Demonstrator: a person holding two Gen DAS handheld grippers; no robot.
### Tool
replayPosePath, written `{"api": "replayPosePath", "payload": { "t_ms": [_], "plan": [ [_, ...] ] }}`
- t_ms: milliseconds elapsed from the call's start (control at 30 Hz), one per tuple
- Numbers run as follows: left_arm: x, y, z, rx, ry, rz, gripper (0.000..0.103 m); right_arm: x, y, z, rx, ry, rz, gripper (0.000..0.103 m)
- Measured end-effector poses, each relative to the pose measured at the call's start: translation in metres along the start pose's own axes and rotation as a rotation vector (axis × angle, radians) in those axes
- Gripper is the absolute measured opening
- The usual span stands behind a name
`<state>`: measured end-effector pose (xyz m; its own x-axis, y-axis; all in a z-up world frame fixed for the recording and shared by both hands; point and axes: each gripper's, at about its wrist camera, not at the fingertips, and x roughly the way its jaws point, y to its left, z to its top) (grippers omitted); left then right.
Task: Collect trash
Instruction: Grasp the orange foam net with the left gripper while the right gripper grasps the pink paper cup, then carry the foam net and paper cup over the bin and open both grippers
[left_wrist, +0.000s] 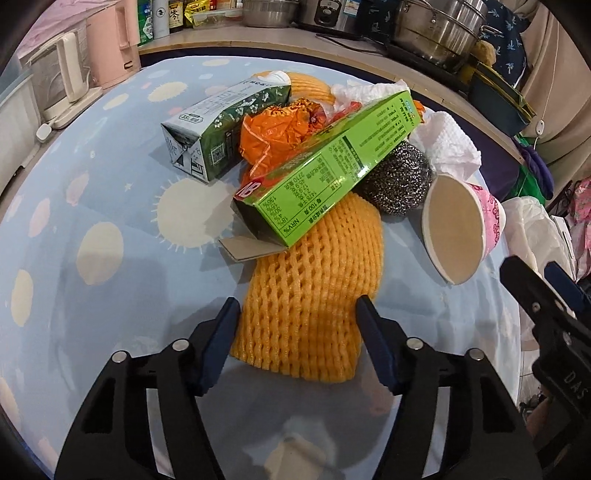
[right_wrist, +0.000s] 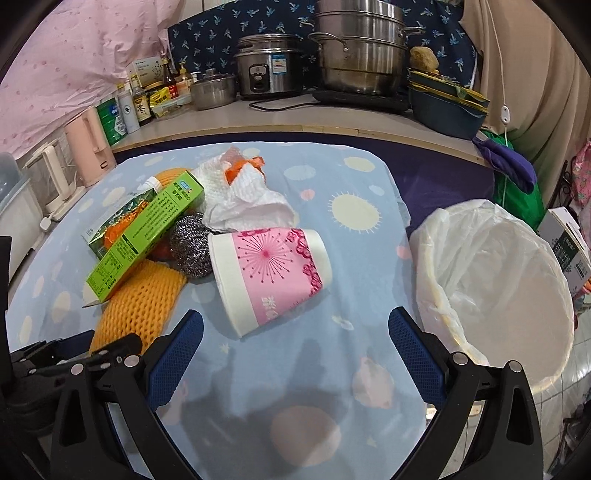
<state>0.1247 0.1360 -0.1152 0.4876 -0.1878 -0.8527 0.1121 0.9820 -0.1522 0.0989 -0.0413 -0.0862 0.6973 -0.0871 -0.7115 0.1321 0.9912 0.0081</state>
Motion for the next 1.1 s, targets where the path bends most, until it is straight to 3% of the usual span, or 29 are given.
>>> {"api": "replayPosePath", "payload": {
  "t_ms": [200,700,800,1000,1067,1100],
  "plan": [
    [0.001,-0.003,0.001,0.014,0.023,-0.034,0.040,0.020,0.010,0.017,-0.104,-0.040,-0.006,0.096],
    [0.004,-0.005,0.008,0.005,0.053,-0.062,0.030,0.068,-0.013,0.028,-0.047,0.055,0.086,0.096],
    [0.003,-0.006,0.007,0.004,0.057,-0.073,0.027,0.067,-0.017,0.025,-0.039,0.060,0.092,0.082],
    [-0.005,-0.012,0.002,0.019,0.047,-0.076,0.022,0.052,-0.025,0.020,-0.018,0.038,0.092,0.079],
    [-0.011,-0.014,0.000,0.023,0.042,-0.080,0.022,0.046,-0.028,0.019,-0.005,0.039,0.092,0.060],
    [-0.014,-0.015,-0.002,0.026,0.039,-0.080,0.021,0.043,-0.030,0.019,0.004,0.042,0.096,0.059]
  ]
}}
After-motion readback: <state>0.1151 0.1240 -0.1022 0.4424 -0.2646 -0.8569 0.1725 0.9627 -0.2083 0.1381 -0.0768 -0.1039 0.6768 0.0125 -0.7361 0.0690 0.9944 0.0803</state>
